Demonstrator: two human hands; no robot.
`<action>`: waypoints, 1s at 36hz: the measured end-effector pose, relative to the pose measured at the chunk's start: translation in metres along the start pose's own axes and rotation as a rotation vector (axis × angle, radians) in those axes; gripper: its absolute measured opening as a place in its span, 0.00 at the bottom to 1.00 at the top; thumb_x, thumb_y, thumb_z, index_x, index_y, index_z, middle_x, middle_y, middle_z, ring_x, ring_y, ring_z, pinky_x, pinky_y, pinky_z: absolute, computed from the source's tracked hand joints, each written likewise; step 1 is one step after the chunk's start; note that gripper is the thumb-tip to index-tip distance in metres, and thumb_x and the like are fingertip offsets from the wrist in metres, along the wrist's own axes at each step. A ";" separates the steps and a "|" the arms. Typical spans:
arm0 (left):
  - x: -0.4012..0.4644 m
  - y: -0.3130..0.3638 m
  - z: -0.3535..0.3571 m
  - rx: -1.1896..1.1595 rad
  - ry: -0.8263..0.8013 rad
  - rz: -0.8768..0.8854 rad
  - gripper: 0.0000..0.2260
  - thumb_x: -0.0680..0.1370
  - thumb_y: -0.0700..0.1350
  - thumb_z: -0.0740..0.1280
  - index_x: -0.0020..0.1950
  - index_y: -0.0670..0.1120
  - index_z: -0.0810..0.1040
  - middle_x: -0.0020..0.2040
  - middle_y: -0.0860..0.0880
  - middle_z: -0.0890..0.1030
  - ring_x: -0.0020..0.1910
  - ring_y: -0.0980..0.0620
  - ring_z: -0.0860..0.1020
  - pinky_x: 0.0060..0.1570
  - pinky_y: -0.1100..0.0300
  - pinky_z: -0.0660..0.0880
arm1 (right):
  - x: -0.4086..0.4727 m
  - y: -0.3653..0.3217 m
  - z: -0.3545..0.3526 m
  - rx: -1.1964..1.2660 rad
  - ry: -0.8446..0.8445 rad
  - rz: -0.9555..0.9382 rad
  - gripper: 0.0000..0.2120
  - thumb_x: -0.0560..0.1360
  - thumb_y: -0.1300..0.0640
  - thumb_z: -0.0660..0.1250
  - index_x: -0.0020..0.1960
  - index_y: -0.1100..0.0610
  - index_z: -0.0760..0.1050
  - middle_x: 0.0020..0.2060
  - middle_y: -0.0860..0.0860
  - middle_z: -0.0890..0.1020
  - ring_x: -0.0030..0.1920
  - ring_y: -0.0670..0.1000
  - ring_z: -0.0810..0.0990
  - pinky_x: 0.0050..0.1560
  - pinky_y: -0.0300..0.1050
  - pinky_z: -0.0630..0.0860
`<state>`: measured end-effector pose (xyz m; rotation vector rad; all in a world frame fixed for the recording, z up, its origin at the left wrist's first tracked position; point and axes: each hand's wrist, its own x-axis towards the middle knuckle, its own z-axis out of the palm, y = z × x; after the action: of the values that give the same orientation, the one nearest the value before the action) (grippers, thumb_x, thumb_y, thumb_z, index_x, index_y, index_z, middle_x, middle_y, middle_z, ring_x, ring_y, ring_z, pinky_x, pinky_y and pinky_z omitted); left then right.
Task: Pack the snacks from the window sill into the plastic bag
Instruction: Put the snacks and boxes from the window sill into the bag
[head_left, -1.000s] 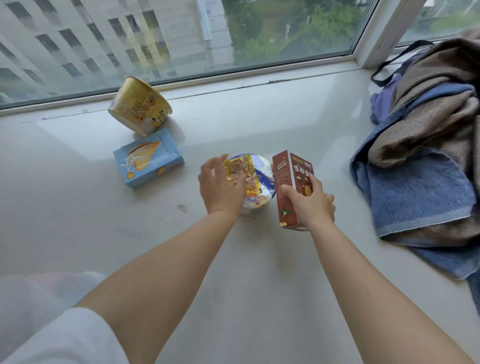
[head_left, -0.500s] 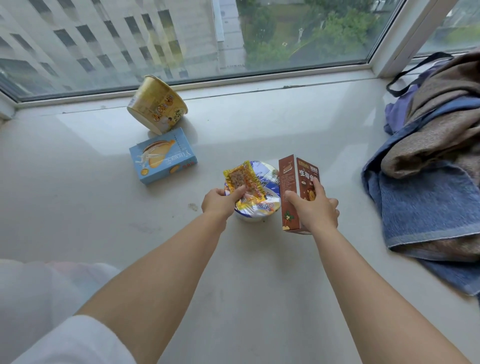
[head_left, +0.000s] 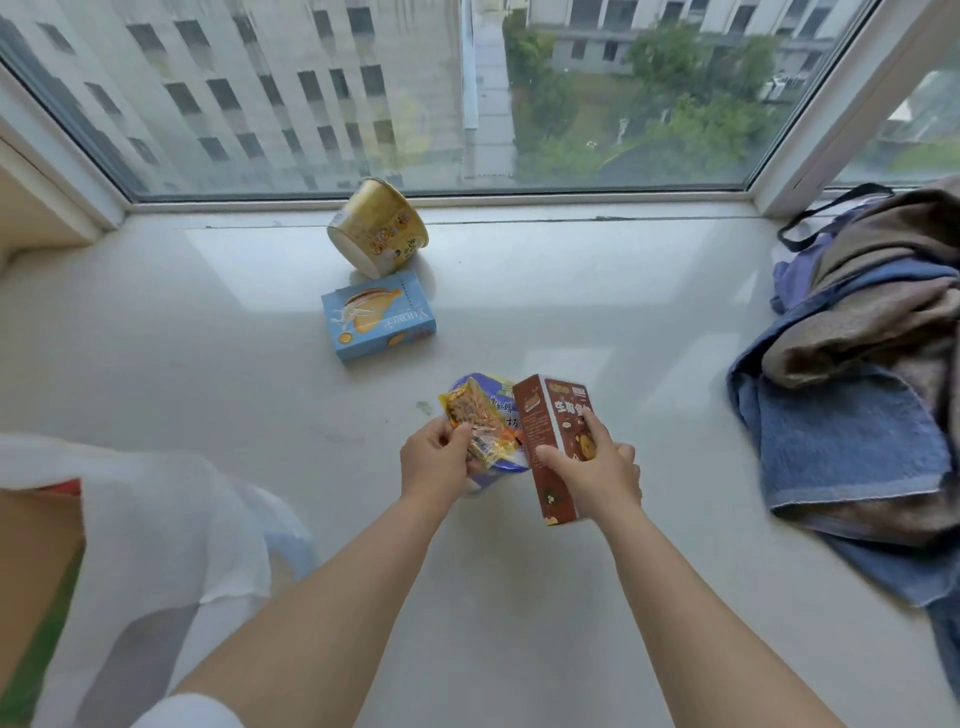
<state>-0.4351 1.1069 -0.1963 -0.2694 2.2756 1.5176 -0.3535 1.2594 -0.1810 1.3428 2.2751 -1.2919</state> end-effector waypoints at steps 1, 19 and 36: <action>-0.006 0.000 -0.004 0.010 0.013 0.003 0.14 0.77 0.44 0.66 0.32 0.45 0.70 0.30 0.47 0.77 0.33 0.47 0.77 0.35 0.56 0.73 | -0.007 -0.001 0.003 0.018 -0.014 -0.004 0.39 0.67 0.36 0.68 0.73 0.37 0.55 0.61 0.53 0.66 0.64 0.57 0.68 0.67 0.55 0.66; -0.114 0.041 -0.170 -0.154 0.280 0.395 0.16 0.79 0.43 0.64 0.32 0.44 0.65 0.29 0.44 0.70 0.32 0.48 0.70 0.31 0.57 0.67 | -0.141 -0.093 0.015 0.605 -0.177 -0.372 0.28 0.74 0.52 0.68 0.71 0.45 0.62 0.61 0.54 0.77 0.56 0.55 0.80 0.43 0.45 0.78; -0.202 -0.027 -0.403 -0.317 0.529 0.363 0.14 0.79 0.41 0.62 0.33 0.44 0.70 0.19 0.56 0.72 0.18 0.61 0.70 0.21 0.68 0.67 | -0.305 -0.176 0.137 0.293 -0.524 -0.745 0.25 0.74 0.57 0.69 0.66 0.42 0.63 0.47 0.45 0.78 0.39 0.41 0.81 0.32 0.29 0.75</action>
<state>-0.3279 0.7156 0.0023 -0.4012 2.5694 2.2198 -0.3528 0.9318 0.0076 0.0947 2.2948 -1.9553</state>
